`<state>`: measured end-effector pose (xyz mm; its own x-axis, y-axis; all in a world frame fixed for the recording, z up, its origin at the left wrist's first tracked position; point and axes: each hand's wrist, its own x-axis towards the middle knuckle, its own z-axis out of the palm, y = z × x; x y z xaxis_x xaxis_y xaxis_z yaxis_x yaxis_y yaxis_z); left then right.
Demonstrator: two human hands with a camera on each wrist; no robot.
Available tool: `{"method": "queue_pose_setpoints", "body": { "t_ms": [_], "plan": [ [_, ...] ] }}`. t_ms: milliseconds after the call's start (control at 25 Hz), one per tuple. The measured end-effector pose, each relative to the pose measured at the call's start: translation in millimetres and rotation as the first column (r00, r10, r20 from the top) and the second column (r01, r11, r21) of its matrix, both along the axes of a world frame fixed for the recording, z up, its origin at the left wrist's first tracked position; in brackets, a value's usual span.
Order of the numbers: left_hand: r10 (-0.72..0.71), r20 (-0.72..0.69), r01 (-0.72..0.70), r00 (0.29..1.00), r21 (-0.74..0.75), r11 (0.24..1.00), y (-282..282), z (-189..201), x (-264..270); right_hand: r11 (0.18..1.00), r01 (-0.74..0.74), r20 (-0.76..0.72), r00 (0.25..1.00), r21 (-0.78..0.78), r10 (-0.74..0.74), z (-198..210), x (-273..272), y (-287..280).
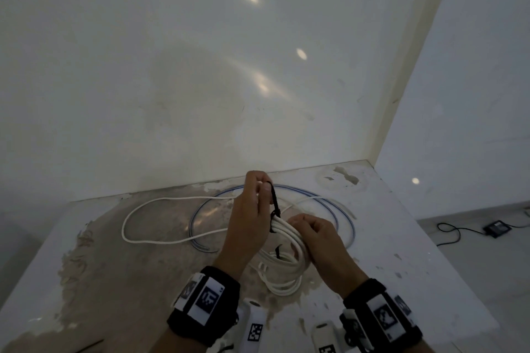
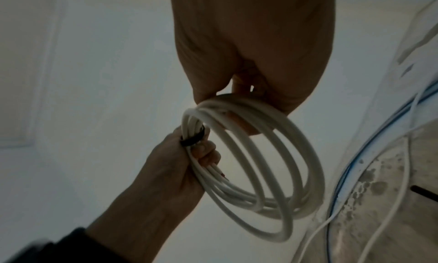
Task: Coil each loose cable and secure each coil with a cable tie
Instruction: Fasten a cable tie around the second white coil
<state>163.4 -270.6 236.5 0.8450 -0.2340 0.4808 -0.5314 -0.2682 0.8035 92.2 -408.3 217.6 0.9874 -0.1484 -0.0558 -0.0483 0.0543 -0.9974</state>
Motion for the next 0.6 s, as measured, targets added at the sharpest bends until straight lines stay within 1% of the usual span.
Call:
{"method": "queue_pose_setpoints", "body": {
  "t_ms": [80,160,240,280,320,440,520,600],
  "plan": [
    [-0.037,0.043,0.034,0.998,0.083,0.996,-1,4,-1,0.998,0.041,0.065,0.997,-0.046,-0.038,-3,-1,0],
    [-0.049,0.043,0.044,0.998,0.119,0.992,-4,5,-1,0.977,0.116,0.192,0.978,-0.181,-0.081,-3,1,-1],
    [-0.045,0.039,0.039,0.998,0.134,0.990,-5,5,-2,0.922,0.183,0.315,0.946,-0.340,-0.071,2,1,1],
    [-0.038,0.037,0.033,0.999,0.134,0.990,-7,5,-3,0.893,0.204,0.343,0.937,-0.401,-0.060,3,0,2],
    [-0.026,0.036,0.022,0.999,0.126,0.992,-7,5,-2,0.876,0.207,0.343,0.938,-0.435,-0.051,5,-1,3],
    [0.011,0.034,-0.015,0.999,0.103,0.995,-5,5,1,0.885,0.136,0.266,0.964,-0.445,-0.015,11,-2,8],
    [-0.016,-0.007,0.017,1.000,0.080,0.997,-4,4,2,0.921,0.097,0.197,0.980,-0.378,-0.023,15,0,9],
    [-0.065,-0.057,0.068,0.996,0.038,0.997,-3,3,2,0.970,0.033,0.095,0.995,-0.240,-0.010,20,1,8]
  ]
}}
